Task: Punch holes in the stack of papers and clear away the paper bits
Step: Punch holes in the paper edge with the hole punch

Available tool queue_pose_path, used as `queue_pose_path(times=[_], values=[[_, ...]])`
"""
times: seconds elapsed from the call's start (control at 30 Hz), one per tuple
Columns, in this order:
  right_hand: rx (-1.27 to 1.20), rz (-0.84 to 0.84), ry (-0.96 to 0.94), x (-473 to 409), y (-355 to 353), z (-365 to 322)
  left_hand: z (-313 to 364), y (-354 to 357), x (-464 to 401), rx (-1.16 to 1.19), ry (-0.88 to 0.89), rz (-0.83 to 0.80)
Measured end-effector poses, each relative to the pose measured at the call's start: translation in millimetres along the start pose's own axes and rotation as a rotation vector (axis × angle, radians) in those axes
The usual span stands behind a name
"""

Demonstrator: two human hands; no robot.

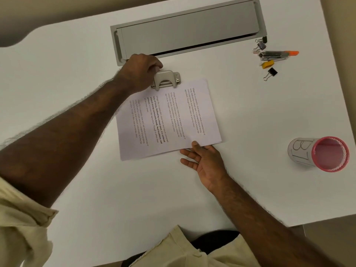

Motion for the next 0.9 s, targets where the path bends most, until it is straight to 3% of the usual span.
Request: queue_pose_path(times=[0.6, 0.9], values=[[0.022, 0.005, -0.018, -3, 5, -16, 2, -2, 1, 0.012, -0.036, -0.035], [0.020, 0.012, -0.011, -3, 3, -15, 13, -2, -14, 0.049, -0.035, 0.117]])
Point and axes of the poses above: each hand's wrist, its own x-axis away from the middle knuckle, its own y-axis out of the palm, z = x × y, the point moved 10 cm from there along -x, towards the middle knuckle, and after that the axes turned 12 degrees about x, right-handed, at the moved point
